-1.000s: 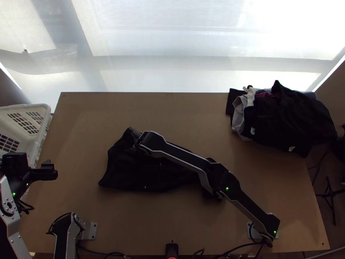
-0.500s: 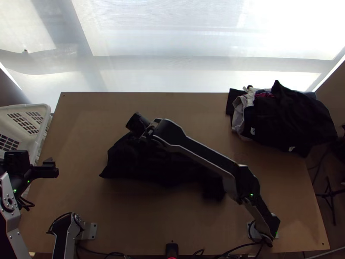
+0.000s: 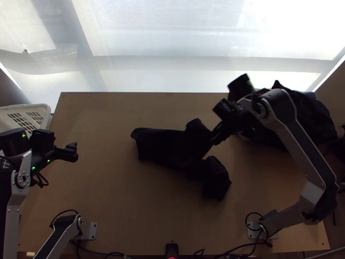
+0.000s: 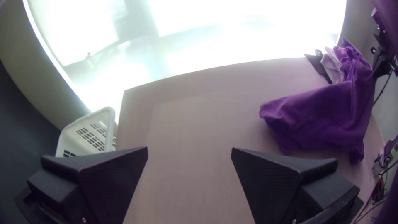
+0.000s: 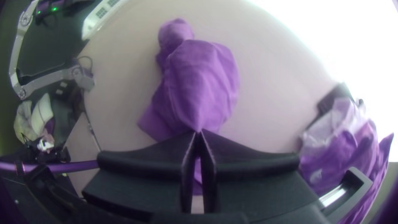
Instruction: Fold the t-shirt
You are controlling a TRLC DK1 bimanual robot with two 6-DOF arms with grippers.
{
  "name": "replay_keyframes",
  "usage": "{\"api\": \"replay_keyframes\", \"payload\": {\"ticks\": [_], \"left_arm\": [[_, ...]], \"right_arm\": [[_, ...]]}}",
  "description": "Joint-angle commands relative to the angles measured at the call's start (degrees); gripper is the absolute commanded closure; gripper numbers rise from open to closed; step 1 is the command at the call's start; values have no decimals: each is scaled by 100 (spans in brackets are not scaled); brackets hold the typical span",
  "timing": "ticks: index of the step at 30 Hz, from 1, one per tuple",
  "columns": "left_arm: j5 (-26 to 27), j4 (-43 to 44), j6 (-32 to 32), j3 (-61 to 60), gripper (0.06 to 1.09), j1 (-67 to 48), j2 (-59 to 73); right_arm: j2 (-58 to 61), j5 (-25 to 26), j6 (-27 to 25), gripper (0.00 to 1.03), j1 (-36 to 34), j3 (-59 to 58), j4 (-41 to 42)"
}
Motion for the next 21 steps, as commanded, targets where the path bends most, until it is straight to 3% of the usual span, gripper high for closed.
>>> {"api": "replay_keyframes", "payload": {"ticks": [1, 7, 10, 17, 21], "left_arm": [[-494, 809, -272, 38, 11, -1641, 946], [-555, 1205, -316, 434, 11, -2449, 1834], [-555, 1310, -360, 583, 11, -2695, 2106], [-555, 1504, -325, 627, 11, -3073, 2414], [-547, 1565, -325, 688, 10, -3434, 2563]], "right_arm": [[-1151, -26, -203, 100, -2636, -1794, -118], [-1468, 572, -686, 100, -4411, -3209, -154], [-1555, 1240, -994, 100, -4780, -3842, -417], [-1995, 2250, -1442, 100, -5395, -4809, -567], [-1951, 2496, -1714, 100, -6178, -5011, -382]]}}
